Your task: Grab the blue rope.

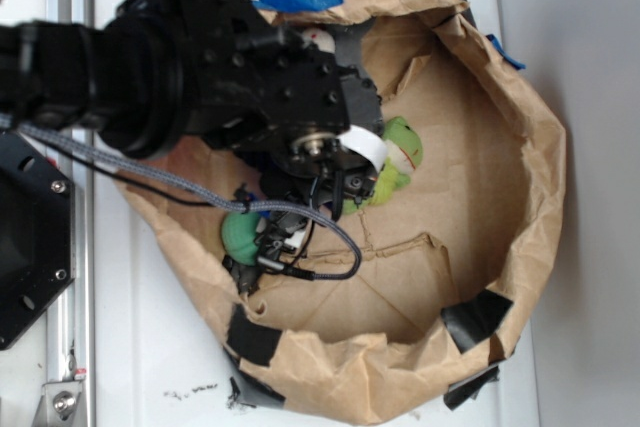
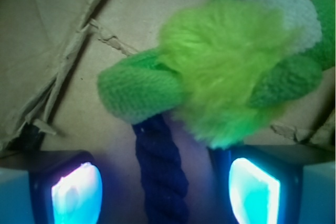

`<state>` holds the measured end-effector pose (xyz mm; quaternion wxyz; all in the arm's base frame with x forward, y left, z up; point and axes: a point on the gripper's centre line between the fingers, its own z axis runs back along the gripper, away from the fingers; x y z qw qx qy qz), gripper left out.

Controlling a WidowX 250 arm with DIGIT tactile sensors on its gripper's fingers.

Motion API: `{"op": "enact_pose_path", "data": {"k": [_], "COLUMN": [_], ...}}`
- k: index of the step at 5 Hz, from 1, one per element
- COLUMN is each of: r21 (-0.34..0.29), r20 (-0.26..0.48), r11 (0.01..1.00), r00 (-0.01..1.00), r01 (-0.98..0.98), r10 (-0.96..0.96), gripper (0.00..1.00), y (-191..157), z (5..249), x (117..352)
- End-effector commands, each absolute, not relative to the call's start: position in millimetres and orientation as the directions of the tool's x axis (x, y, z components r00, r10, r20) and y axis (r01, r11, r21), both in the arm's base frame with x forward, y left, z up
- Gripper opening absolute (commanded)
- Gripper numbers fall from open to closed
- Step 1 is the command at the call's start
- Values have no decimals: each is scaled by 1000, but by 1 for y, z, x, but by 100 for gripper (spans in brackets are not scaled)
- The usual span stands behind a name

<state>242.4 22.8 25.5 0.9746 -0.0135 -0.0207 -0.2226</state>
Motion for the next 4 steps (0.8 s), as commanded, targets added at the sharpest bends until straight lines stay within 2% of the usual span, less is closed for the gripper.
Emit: {"op": "enact_pose_path", "data": {"k": [1, 2, 4], "r21": [-19, -16, -16], "r20": [55, 51, 23], "r11": [886, 894, 905], "r00": [885, 893, 905], "r01": [463, 448, 425], "r10": [-462, -447, -425], "gripper": [100, 100, 100], "y": [26, 33, 41], "z": [46, 48, 36], "x": [221, 222, 228]}}
